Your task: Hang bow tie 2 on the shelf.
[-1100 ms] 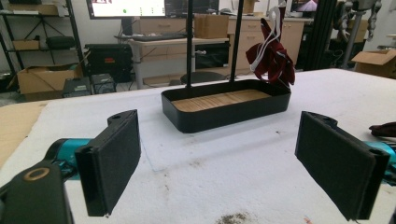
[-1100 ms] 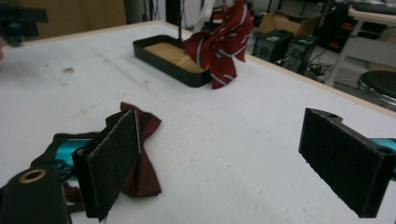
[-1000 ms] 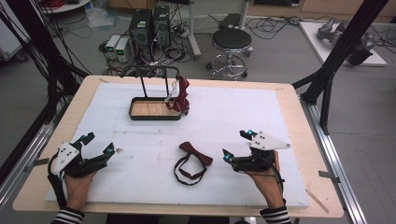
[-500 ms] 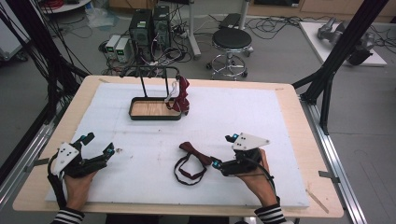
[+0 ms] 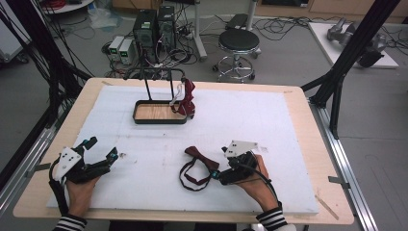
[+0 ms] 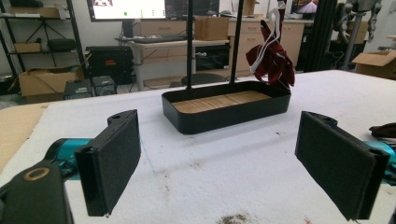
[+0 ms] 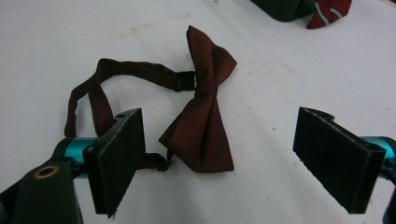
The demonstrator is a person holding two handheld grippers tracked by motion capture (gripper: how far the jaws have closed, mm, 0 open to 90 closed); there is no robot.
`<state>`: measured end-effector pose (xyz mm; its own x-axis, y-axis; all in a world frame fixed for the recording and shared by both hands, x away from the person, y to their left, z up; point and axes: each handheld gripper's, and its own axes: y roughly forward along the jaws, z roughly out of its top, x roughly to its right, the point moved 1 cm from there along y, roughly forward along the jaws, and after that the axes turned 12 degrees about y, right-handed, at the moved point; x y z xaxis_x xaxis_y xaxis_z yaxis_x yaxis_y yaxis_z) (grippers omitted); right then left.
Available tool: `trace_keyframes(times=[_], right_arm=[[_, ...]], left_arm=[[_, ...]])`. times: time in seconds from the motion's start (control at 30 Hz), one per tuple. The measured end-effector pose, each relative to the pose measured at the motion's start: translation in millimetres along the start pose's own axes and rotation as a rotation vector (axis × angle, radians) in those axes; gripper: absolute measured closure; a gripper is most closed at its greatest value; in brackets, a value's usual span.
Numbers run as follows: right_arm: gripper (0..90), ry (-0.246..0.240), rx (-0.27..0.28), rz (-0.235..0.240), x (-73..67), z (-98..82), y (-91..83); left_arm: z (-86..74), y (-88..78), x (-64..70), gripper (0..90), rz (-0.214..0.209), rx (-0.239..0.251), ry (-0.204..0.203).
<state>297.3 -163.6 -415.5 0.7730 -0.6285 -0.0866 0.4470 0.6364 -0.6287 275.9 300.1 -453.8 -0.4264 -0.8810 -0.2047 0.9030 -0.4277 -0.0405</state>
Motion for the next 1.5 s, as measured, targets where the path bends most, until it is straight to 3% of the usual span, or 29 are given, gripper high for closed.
trace_keyframes(times=[0.37, 0.67, 0.87, 1.23, 1.4, 1.5], right_arm=[[25.8, -0.034, -0.087, 0.018, -4.7, -1.2, 13.0], [35.7, -0.049, -0.122, 0.010, -9.3, -2.3, 24.7], [44.9, -0.027, -0.134, 0.005, -7.1, -2.4, 26.2], [50.8, -0.024, -0.158, 0.008, -5.4, -3.3, 28.0], [57.1, 0.004, -0.160, 0.006, -2.0, -3.6, 27.6], [66.3, 0.036, -0.165, -0.001, 1.2, -3.7, 26.3]], left_arm=[[0.0, 0.0, 0.3, 14.7, -0.001, 0.000, -0.001], [0.1, 0.1, 0.5, 14.7, -0.001, 0.002, -0.002], [0.0, 0.0, 0.2, 14.8, -0.002, 0.001, -0.001], [0.0, 0.1, 0.3, 14.8, -0.001, 0.001, -0.001], [0.0, 0.0, 0.2, 14.8, -0.001, 0.000, 0.000], [0.0, 0.0, 0.1, 14.8, -0.001, 0.000, 0.000]])
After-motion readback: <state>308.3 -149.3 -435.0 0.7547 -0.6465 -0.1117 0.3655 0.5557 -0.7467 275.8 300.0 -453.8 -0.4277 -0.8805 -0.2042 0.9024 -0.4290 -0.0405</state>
